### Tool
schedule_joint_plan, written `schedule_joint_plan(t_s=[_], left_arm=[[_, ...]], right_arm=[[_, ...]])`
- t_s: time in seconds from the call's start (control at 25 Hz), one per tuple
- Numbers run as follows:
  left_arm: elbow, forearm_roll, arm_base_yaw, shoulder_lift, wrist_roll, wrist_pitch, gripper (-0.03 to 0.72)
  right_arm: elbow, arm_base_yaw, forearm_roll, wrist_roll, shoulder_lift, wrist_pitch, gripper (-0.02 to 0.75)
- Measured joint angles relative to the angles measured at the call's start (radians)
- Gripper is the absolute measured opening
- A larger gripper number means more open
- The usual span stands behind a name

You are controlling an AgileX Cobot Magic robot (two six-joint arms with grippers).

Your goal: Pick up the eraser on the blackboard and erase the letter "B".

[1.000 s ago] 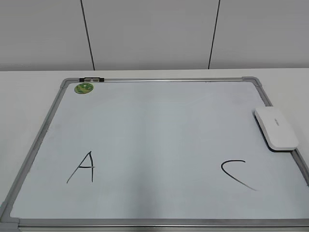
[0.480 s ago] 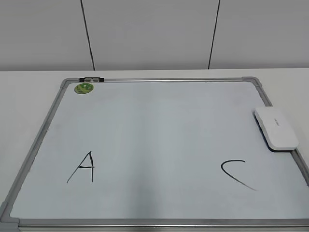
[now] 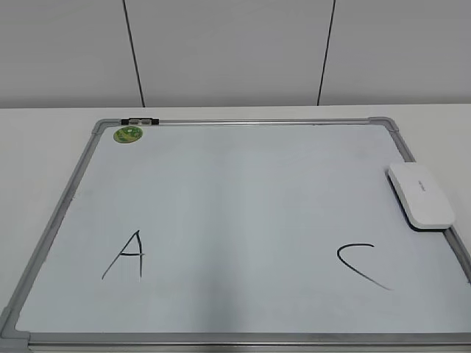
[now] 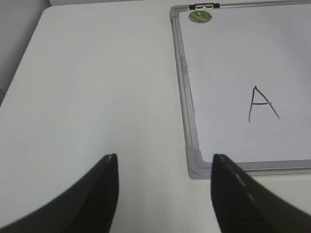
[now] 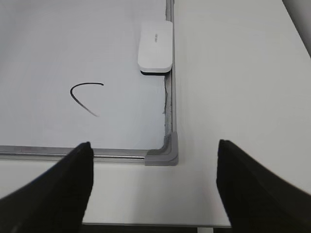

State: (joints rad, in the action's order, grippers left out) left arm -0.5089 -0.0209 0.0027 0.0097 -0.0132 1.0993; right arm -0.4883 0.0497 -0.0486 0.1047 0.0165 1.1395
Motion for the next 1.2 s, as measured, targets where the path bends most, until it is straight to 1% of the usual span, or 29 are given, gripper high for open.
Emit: schedule_joint_plan(t_s=[1.2], left_arm=[[0.0, 0.002, 0.0, 0.0, 0.0, 0.0, 0.44]], right_arm=[[0.0, 0.0, 0.0, -0.002, 0.0, 0.0, 0.587]])
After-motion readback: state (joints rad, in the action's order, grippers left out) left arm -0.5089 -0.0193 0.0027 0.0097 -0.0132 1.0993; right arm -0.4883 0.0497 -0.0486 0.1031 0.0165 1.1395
